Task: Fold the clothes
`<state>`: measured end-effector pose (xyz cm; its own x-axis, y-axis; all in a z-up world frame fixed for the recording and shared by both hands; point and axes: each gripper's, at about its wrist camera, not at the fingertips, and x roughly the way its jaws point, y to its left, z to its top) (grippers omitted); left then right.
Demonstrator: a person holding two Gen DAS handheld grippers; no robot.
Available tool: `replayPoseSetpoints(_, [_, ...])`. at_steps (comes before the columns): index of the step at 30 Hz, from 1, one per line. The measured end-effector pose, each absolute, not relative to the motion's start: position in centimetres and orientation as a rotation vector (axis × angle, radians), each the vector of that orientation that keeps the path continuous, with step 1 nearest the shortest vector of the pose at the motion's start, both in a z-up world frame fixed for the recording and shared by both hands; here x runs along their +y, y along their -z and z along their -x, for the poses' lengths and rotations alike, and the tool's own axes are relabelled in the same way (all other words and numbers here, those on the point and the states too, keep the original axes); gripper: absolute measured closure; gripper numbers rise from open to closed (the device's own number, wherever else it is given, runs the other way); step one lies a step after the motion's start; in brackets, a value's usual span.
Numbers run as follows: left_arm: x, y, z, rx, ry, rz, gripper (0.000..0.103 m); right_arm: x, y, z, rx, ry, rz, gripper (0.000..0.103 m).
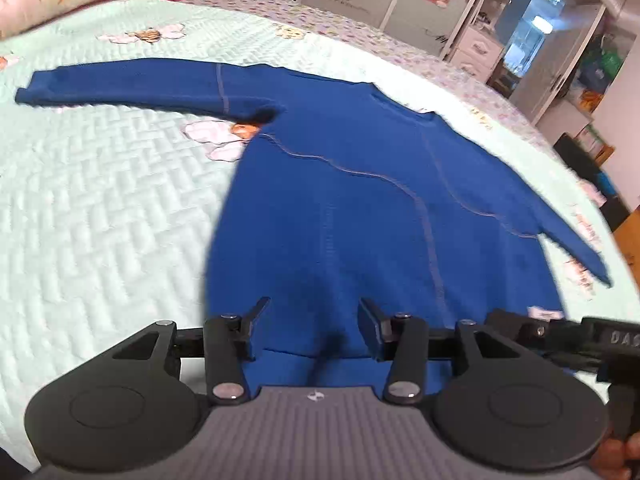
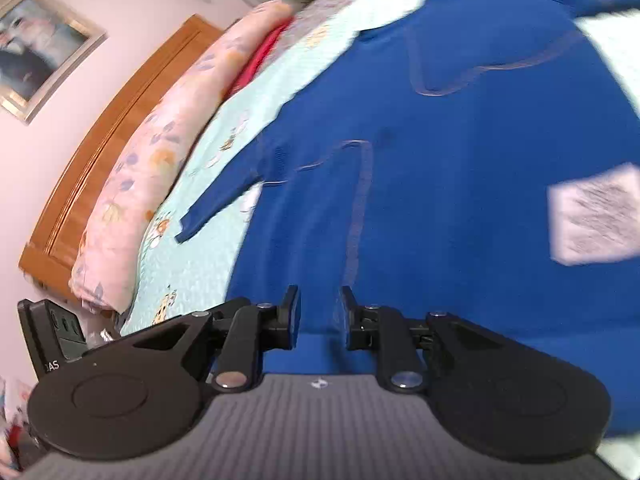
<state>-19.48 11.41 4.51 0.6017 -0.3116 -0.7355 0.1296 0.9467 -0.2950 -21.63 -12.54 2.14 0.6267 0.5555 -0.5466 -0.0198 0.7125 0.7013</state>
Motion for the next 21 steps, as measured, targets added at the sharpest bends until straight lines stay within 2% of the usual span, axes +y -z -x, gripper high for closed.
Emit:
replayPoseSetpoints(4, [12.6,-3.5,19.4,0.927,0.259,0.263,0.059,-9.1,-0.3,19.5,0.961,-0.397,-0.669,0.084])
replayPoseSetpoints(6, [13.0,-3.9,19.3,0.917,0.272,0.281,0.062,-8.9,-0.3,20.1,0.947,-0.407,-0.648,0.083])
replayPoseSetpoints(10, [12.7,-4.9,18.4,0.865,0.291,0.294,0.061,-9.6,-1.3,19.2,0.923,-0.414,-0.691,0.081])
replayPoseSetpoints(12, [12.7,-3.9,17.4,0.902,0.267,0.291,0.061,-9.6,-1.7,18.4,0.89,-0.403,-0.685,0.081])
replayPoseSetpoints(16, [13.6,-3.1,17.2,0.92,0.283,0.333,0.061,-8.3,0.0,17.4,0.976,-0.44,-0.667,0.082])
replayPoseSetpoints(21, [14.7,-4.5,16.2,0.839,0.305,0.394,0.061,-8.9,-0.2,16.7,0.944,-0.438,-0.707,0.08])
